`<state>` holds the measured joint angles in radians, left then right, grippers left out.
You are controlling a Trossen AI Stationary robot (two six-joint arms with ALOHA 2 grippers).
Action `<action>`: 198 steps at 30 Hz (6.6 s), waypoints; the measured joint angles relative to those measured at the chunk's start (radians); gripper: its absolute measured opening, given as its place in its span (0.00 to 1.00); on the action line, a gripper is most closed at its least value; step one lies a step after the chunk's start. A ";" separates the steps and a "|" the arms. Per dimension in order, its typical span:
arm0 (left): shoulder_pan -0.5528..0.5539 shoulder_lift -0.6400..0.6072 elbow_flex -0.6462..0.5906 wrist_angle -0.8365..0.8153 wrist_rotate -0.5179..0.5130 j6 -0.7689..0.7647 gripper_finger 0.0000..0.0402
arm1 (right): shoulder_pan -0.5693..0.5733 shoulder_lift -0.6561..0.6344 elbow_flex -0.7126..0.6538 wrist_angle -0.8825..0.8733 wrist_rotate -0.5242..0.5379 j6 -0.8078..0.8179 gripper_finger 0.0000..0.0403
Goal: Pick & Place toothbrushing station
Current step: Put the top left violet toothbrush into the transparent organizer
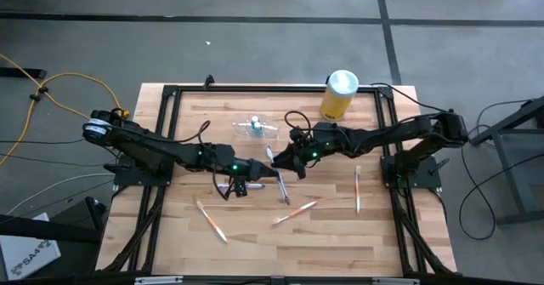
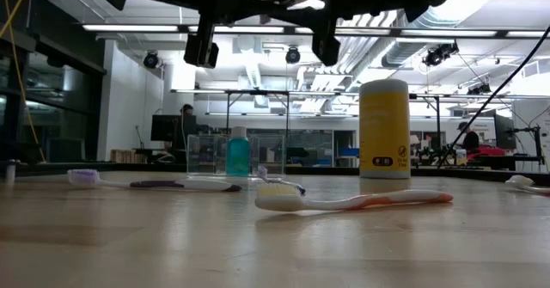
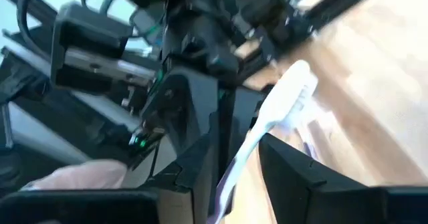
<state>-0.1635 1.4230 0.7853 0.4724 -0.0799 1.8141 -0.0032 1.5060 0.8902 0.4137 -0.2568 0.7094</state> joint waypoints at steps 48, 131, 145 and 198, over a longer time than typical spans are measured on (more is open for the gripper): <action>-0.133 0.001 0.000 0.001 -0.305 -0.589 0.01 | -0.065 -0.074 0.001 -0.114 -0.052 -0.243 0.01; -0.362 -0.016 -0.001 -0.023 -1.024 -1.403 0.01 | -0.332 0.348 0.001 0.513 0.310 -0.381 0.01; -0.362 -0.016 -0.001 -0.023 -1.021 -1.401 0.01 | -0.328 0.353 0.001 0.491 0.338 -0.362 0.01; -0.362 -0.016 -0.001 -0.023 -1.012 -1.395 0.01 | -0.301 0.465 0.001 0.530 0.428 -0.320 0.15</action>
<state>-0.5251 1.4067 0.7844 0.4496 -1.0924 0.4187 -0.3038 1.9713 0.8909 0.9434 0.1707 0.3893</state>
